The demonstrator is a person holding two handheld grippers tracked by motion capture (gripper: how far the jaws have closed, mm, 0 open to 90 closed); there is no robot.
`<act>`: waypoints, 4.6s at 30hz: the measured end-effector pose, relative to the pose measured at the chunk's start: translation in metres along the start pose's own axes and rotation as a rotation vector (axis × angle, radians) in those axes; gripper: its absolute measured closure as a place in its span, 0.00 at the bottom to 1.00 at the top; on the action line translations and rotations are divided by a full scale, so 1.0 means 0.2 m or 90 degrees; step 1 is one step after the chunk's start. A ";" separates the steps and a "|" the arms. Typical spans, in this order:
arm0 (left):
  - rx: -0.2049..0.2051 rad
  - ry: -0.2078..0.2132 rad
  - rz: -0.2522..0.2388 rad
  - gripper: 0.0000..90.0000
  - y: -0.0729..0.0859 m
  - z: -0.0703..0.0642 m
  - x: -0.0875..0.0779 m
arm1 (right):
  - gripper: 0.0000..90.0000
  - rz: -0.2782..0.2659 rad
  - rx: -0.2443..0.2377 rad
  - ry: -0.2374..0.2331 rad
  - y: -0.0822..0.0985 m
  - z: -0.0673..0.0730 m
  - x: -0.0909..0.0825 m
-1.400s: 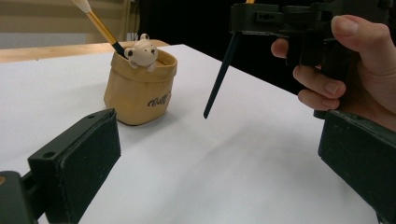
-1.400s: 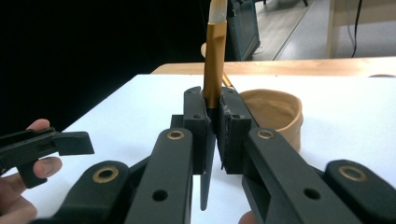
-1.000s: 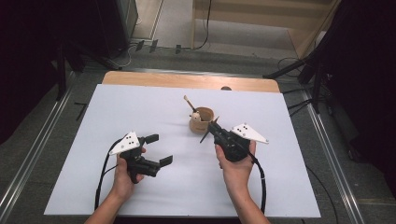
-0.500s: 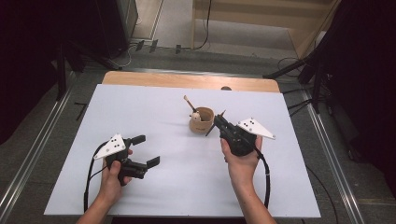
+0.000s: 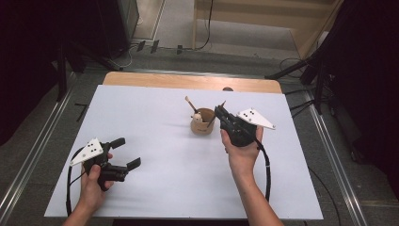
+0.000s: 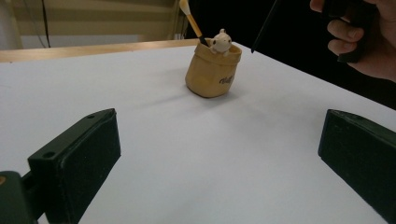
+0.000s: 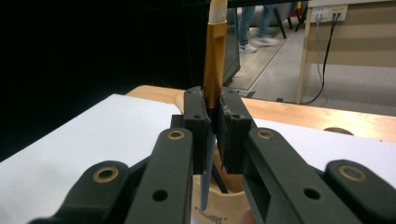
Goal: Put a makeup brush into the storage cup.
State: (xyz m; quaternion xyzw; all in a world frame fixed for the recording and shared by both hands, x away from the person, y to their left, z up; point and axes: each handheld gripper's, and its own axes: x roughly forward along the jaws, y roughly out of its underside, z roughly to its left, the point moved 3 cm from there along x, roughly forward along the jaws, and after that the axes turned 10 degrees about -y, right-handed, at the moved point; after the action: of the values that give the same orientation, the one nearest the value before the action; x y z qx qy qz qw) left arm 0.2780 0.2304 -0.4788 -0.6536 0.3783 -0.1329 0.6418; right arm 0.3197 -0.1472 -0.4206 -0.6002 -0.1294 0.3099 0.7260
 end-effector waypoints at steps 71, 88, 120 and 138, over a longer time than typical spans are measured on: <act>-0.003 -0.033 -0.006 0.00 0.04 0.09 -0.07 | 0.00 0.042 -0.004 -0.033 0.12 -0.15 0.09; -0.001 -0.038 -0.008 0.00 0.03 0.09 -0.07 | 0.00 0.032 -0.035 -0.035 0.18 -0.20 -0.10; 0.006 -0.049 -0.021 0.00 0.02 0.10 -0.09 | 0.00 0.040 -0.031 -0.001 0.34 -0.33 -0.46; 0.002 -0.058 -0.026 0.00 0.03 0.12 -0.12 | 0.00 0.052 -0.033 0.030 0.40 -0.40 -0.62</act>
State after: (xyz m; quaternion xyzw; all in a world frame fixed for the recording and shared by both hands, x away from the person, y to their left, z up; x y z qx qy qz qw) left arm 0.2745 0.2651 -0.4805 -0.6656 0.3353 -0.1165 0.6565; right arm 0.2447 -0.2794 -0.4940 -0.6308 -0.0955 0.3214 0.6998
